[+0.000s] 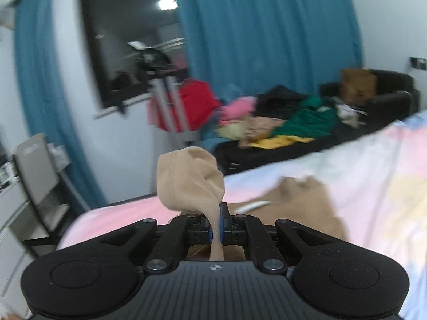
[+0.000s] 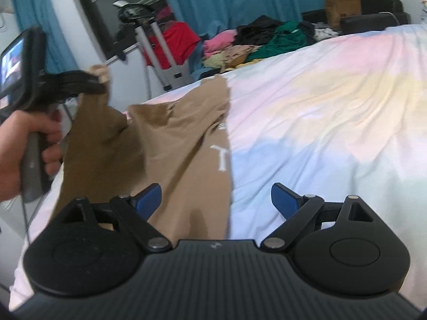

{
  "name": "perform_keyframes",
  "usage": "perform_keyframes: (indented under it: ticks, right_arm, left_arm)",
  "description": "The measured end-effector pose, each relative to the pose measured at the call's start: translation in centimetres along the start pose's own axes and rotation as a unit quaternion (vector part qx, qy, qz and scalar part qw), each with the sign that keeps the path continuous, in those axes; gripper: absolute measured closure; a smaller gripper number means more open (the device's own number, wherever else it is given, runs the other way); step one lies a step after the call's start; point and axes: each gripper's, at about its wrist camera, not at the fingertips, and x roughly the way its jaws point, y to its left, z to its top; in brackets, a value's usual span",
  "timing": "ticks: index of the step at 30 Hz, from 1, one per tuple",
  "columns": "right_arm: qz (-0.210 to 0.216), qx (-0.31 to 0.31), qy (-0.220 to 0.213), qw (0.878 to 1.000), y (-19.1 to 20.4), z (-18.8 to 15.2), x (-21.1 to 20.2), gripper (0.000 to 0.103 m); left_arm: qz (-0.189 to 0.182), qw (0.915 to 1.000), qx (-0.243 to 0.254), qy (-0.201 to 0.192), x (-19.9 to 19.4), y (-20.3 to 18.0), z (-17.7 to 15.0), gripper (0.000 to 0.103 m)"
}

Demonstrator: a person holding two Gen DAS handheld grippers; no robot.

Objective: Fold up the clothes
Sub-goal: 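Grasp the other shirt side with the left gripper and fold it over the middle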

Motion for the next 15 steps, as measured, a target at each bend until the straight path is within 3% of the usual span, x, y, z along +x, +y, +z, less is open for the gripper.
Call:
perform_keyframes:
  ticks: [4, 6, 8, 9, 12, 15]
  right_arm:
    - [-0.008, 0.011, -0.005, 1.0, -1.0, 0.2, 0.7, 0.013]
    - [-0.01, 0.015, -0.005, 1.0, -1.6, 0.2, 1.1, 0.013]
    - [-0.012, 0.019, -0.003, 1.0, -2.1, 0.2, 1.6, 0.013]
    - [-0.013, 0.022, -0.002, 1.0, -2.4, 0.2, 1.8, 0.013]
    - [-0.009, 0.031, 0.001, 0.999, -2.8, 0.3, 2.3, 0.013]
    - [0.002, 0.024, -0.007, 1.0, -2.3, 0.4, 1.5, 0.013]
  left_arm:
    - [-0.041, 0.9982, -0.033, 0.028, 3.1, -2.9, -1.5, 0.094]
    - [-0.061, 0.9959, -0.053, 0.04, 4.4, -3.4, -2.6, 0.083]
    - [-0.07, 0.9942, -0.067, 0.046, 4.7, -2.9, -3.6, 0.057]
    - [-0.072, 0.9935, -0.074, 0.049, 4.5, -2.3, -3.9, 0.053]
    - [-0.091, 0.9886, -0.105, 0.059, 1.8, -0.1, -4.9, 0.05]
    - [-0.099, 0.9816, -0.15, 0.064, -3.5, 3.6, -6.2, 0.044]
